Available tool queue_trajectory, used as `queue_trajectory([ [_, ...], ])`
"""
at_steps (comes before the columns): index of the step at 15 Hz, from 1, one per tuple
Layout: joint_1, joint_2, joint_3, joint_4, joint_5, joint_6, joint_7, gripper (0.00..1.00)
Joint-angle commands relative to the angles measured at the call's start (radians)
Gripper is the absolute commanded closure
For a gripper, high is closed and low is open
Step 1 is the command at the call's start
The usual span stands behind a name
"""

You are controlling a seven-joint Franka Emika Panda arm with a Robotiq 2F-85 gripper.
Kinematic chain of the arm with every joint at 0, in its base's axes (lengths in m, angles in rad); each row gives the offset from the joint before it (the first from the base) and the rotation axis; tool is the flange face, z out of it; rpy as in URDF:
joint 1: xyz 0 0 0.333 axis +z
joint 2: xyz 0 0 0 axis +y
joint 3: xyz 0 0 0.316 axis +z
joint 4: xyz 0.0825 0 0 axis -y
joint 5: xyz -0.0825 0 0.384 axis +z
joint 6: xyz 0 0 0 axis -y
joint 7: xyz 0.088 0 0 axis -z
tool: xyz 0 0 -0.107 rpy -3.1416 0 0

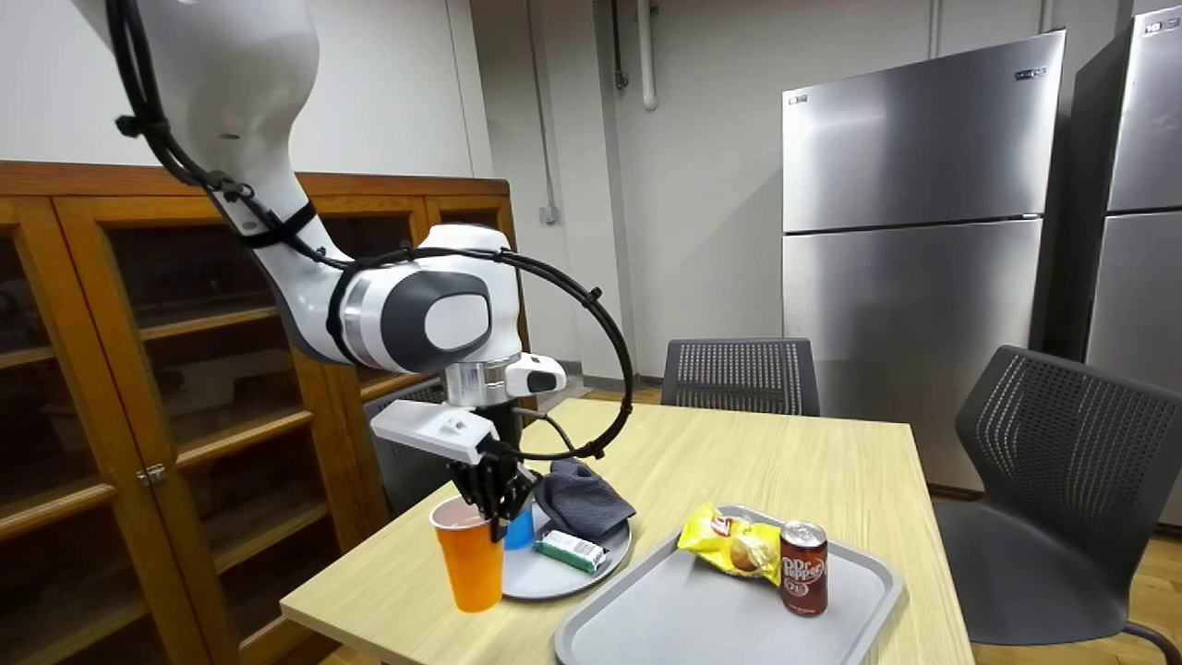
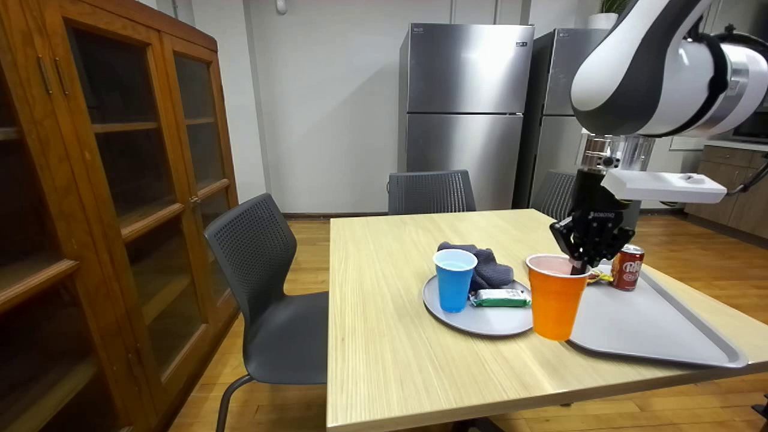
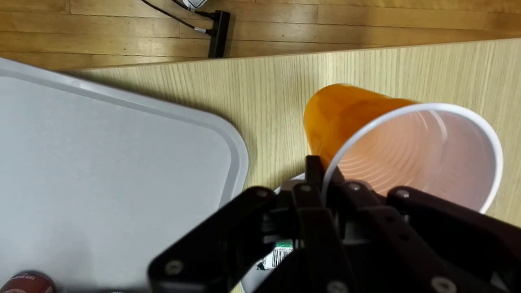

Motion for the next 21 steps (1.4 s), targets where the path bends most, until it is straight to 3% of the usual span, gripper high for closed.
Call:
queue_trajectory([
  [1, -0.017, -0.003, 0.004, -0.008, -0.019, -0.01, -0.034, 0.99],
  [10, -0.026, 0.07, 0.016, 0.015, 0.015, 0.031, -0.139, 0.99],
  [21, -0.03, 0.154, 0.035, 0.071, 0.003, 0.101, -0.14, 0.99],
])
